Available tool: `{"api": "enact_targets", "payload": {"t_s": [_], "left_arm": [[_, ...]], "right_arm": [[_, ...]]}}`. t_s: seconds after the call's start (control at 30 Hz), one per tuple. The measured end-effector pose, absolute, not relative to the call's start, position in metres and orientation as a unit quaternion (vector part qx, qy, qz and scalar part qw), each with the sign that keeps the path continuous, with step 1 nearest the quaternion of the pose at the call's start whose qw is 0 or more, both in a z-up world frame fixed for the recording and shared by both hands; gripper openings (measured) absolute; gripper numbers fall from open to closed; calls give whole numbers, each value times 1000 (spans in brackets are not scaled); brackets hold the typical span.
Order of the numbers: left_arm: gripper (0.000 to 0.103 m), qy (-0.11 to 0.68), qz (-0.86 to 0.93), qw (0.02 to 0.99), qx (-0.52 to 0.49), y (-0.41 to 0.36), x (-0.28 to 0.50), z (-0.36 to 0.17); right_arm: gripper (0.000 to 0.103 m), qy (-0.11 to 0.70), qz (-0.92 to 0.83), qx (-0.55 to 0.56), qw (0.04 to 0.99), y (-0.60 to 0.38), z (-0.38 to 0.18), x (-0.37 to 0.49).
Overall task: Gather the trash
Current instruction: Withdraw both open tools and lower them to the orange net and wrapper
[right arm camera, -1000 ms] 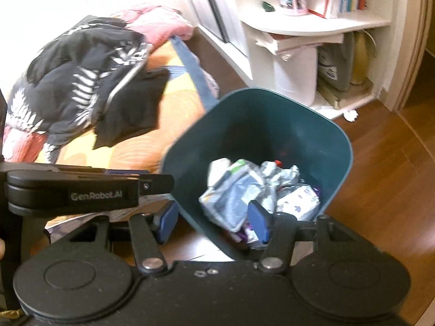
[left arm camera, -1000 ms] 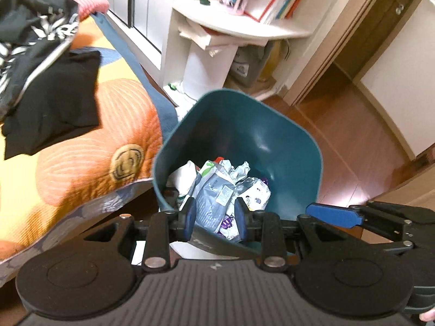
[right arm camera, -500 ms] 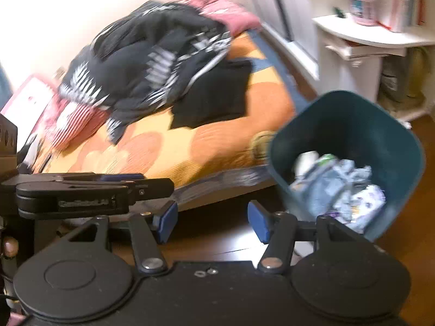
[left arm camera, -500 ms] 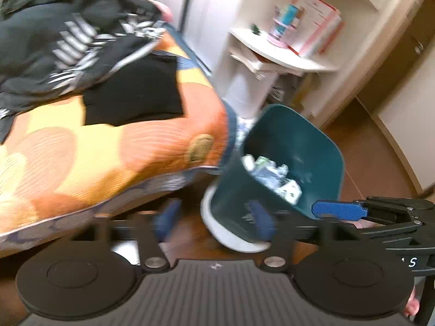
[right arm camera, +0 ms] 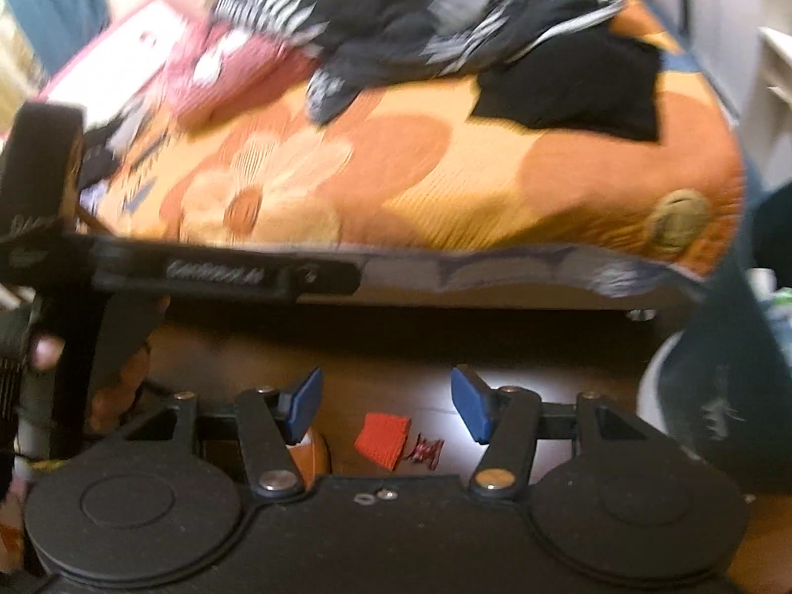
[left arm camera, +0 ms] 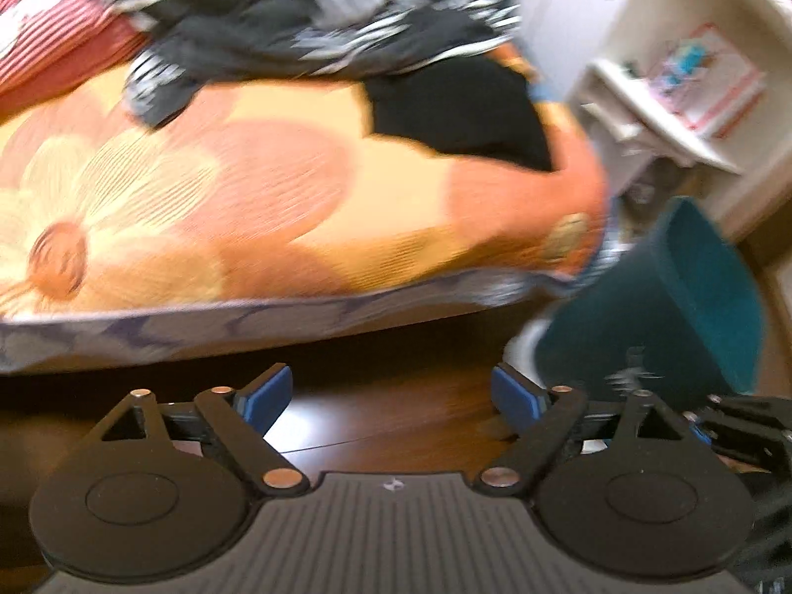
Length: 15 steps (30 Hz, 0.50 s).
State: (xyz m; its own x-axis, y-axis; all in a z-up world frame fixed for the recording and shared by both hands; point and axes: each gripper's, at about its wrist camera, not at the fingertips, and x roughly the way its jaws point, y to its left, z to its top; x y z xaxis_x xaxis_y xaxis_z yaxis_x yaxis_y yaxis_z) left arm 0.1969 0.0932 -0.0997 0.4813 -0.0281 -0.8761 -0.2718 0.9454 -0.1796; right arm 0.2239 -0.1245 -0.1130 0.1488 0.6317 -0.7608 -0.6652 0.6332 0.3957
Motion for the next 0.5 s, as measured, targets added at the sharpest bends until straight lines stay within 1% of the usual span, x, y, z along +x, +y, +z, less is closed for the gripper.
{"api": "enact_targets", "payload": {"t_s": [0.17,0.3,0.5], "left_arm": [[89,532,115,820,-176,136,193,-166],[89,576,143,776,-212,170,194,-226],[89,632,144,739,-183,208,200,-301]], "right_arm": [[58,524,450,-56,721,-75,-169,220],[58,561,454,-60,690,-43,-222,225],[58,613,431,-51,661,-6,-295,235]]}}
